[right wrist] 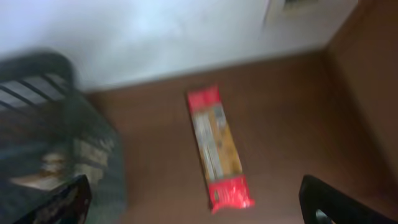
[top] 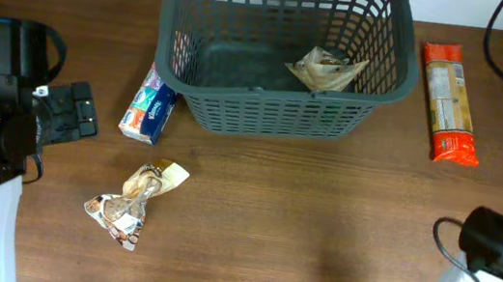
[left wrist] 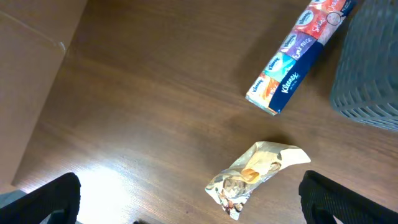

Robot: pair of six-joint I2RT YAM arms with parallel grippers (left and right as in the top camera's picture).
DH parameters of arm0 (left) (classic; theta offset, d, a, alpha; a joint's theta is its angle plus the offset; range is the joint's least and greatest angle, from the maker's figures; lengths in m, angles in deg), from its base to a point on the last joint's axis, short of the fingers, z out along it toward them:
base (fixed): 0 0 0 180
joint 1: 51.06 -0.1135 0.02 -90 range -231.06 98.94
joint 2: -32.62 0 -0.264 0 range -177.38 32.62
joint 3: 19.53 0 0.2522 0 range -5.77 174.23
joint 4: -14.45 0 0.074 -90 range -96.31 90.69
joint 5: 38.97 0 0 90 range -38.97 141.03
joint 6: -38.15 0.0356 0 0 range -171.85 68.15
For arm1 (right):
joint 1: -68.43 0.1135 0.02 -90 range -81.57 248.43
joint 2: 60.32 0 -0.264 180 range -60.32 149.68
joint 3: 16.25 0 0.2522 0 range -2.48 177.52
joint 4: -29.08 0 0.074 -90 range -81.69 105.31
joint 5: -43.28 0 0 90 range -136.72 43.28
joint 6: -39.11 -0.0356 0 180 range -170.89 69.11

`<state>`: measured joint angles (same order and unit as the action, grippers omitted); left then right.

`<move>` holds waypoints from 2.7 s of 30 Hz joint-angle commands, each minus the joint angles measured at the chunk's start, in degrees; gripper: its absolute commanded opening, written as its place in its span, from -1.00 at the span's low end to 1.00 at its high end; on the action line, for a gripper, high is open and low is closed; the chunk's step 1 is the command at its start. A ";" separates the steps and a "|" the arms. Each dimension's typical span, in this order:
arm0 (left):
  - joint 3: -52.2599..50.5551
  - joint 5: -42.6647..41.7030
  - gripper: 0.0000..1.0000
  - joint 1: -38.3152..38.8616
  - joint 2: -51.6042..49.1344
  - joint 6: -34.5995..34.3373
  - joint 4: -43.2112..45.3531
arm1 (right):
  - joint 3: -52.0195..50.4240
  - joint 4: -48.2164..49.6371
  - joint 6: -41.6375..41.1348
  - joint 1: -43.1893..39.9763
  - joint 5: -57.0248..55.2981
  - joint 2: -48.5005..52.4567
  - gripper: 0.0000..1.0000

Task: Pack container
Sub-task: 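Withdraw the right gripper and move it to the red pasta packet, then lower the right gripper onto the red pasta packet and grasp it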

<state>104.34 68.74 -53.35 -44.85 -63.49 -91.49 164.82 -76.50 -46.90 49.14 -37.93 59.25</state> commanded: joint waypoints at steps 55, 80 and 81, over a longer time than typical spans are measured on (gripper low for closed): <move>0.20 -0.44 0.99 -0.24 -0.20 -0.57 -0.04 | -14.91 4.57 10.58 0.48 -10.19 37.40 0.97; 0.20 -0.44 0.99 -0.24 -0.20 -0.55 0.00 | -21.97 6.62 10.10 0.48 -11.08 38.25 -0.45; 0.20 -0.44 0.99 -0.24 -0.20 -0.55 -0.02 | -21.97 6.62 10.08 0.48 -11.08 38.25 -0.60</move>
<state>104.34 68.74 -53.35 -44.85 -63.49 -91.49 145.04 -70.55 -35.87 49.58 -48.20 95.49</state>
